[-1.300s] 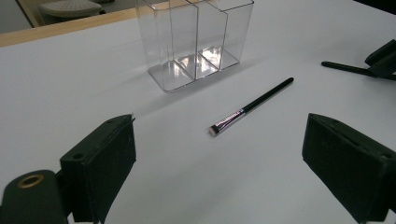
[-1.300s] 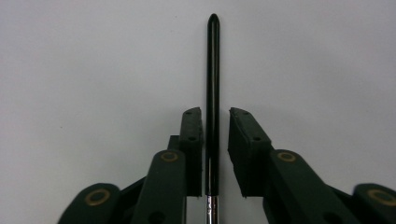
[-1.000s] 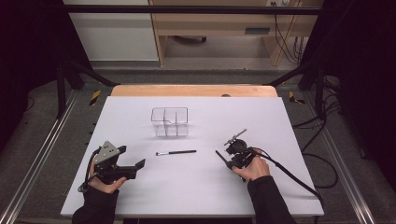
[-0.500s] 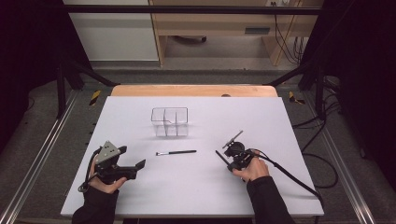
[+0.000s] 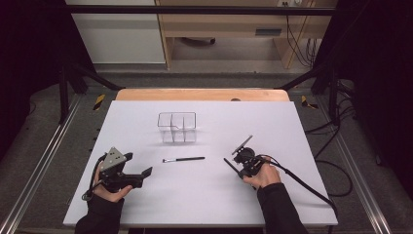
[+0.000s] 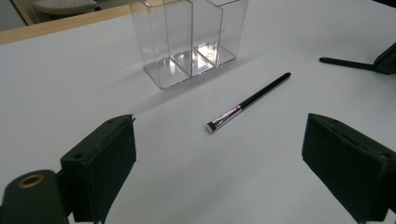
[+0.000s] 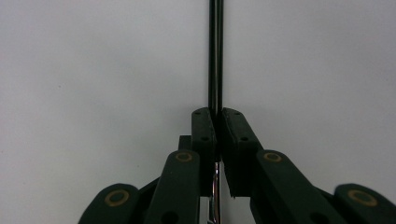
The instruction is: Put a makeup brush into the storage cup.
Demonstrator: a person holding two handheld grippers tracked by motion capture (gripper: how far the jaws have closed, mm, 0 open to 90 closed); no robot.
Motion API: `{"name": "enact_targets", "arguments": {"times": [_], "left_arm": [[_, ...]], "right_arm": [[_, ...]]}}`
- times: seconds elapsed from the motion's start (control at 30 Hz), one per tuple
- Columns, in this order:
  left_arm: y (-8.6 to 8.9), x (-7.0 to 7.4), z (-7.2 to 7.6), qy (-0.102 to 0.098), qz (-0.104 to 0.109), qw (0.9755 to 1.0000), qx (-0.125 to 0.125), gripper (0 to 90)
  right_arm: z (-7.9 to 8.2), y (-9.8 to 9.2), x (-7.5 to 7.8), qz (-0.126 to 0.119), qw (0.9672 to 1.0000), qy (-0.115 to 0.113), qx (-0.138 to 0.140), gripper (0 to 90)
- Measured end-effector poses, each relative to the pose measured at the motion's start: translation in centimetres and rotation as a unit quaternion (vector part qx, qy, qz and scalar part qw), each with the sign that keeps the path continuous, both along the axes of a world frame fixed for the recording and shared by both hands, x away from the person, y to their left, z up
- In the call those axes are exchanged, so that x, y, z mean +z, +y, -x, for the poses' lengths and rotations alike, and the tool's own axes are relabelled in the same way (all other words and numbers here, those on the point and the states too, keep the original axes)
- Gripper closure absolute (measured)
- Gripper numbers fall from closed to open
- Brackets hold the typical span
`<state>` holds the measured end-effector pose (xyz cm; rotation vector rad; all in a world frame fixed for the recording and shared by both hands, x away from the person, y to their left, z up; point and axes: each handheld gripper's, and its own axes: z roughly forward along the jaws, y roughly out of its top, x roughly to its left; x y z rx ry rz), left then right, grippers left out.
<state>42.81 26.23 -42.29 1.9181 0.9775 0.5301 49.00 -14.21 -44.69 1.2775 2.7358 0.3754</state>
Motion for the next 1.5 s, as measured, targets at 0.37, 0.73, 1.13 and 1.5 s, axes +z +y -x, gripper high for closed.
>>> {"name": "enact_targets", "arguments": {"times": [0.37,0.73,1.13,1.5], "left_arm": [[-0.2,0.1,0.0,0.0,-0.005,1.0,-0.005,9.0],[-0.7,0.3,0.1,-0.002,-0.01,0.9998,-0.014,8.9],[-1.6,0.6,0.0,-0.007,-0.029,0.9989,-0.036,8.7],[-3.2,1.1,-0.3,-0.013,-0.056,0.9962,-0.065,8.5]], "right_arm": [[0.3,-0.6,1.7,-0.028,0.9996,-0.011,0.003,84.1],[0.6,-0.4,3.5,-0.051,0.9983,-0.025,0.015,84.1],[0.8,0.8,5.6,-0.07,0.9959,-0.032,0.046,84.1],[0.9,1.8,6.6,-0.089,0.993,-0.029,0.072,84.1]]}}
